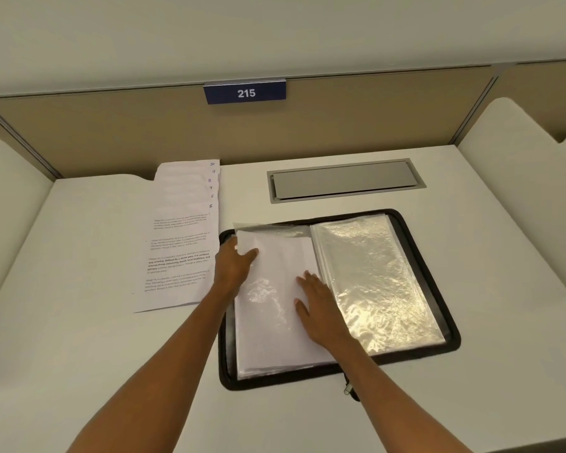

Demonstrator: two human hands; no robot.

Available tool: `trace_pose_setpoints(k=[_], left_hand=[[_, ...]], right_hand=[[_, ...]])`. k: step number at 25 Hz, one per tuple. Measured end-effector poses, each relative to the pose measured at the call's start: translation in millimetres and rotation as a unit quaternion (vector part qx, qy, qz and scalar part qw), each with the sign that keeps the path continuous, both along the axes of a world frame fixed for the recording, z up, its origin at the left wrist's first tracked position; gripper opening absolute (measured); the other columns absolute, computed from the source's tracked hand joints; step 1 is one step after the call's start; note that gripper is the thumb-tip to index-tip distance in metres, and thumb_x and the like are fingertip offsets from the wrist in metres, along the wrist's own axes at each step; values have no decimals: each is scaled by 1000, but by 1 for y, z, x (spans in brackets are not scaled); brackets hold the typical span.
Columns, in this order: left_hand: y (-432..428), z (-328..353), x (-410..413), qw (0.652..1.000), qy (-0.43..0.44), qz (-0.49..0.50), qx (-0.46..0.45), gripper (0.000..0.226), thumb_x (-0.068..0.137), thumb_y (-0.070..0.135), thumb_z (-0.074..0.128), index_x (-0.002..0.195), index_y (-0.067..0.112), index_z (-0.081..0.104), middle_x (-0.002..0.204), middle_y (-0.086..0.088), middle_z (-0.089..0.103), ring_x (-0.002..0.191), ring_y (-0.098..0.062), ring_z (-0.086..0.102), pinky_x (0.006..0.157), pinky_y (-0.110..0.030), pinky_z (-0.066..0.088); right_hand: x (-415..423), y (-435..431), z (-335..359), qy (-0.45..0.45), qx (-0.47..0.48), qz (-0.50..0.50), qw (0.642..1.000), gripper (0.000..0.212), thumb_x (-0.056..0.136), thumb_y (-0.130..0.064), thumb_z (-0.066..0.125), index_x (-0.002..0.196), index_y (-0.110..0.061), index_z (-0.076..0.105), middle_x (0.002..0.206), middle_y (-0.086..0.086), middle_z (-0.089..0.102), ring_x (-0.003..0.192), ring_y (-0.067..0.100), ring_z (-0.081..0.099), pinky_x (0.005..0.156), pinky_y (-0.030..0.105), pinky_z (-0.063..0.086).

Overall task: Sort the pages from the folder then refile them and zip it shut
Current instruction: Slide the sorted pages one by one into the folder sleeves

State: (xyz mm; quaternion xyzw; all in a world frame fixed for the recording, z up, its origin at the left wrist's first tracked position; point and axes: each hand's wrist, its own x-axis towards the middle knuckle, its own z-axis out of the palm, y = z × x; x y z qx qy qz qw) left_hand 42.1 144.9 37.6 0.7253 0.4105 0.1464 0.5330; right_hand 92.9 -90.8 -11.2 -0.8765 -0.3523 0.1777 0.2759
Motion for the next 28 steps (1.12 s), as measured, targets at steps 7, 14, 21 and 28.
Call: trace_pose_setpoints(k=[7, 14, 21, 28], left_hand=[[-3, -21, -28, 973, 93, 0, 212, 45, 90, 12, 71, 132, 15, 58, 122, -8, 67, 109, -27, 63, 96, -49, 55], [-44, -61, -35, 927, 80, -214, 297, 49, 109, 22, 46, 158, 17, 42, 170, -7, 27, 159, -22, 19, 131, -41, 8], [-30, -69, -36, 939, 68, -184, 281, 53, 111, 25, 36, 163, 14, 30, 173, -7, 18, 161, -19, 7, 130, -32, -4], [38, -63, -94, 949, 41, -69, 304, 48, 109, 14, 45, 156, 12, 44, 167, -7, 33, 158, -20, 22, 130, -35, 5]], right_hand=[[-60, 33, -18, -125, -77, 60, 987, 61, 103, -44, 25, 162, -29, 23, 172, 4, 6, 159, 23, -5, 128, 54, 5], [-113, 35, -25, -167, -127, 93, 973, 70, 107, -59, 16, 164, -19, 15, 171, 7, 11, 159, 23, -3, 127, 54, 10], [-117, 47, -24, -170, -69, 48, 982, 62, 108, -53, 29, 161, -20, 28, 168, 7, 25, 158, 24, 15, 128, 51, 17], [-100, 130, 9, -82, 61, -39, 994, 39, 105, -32, 55, 139, -14, 54, 139, 5, 59, 126, 22, 57, 110, 38, 49]])
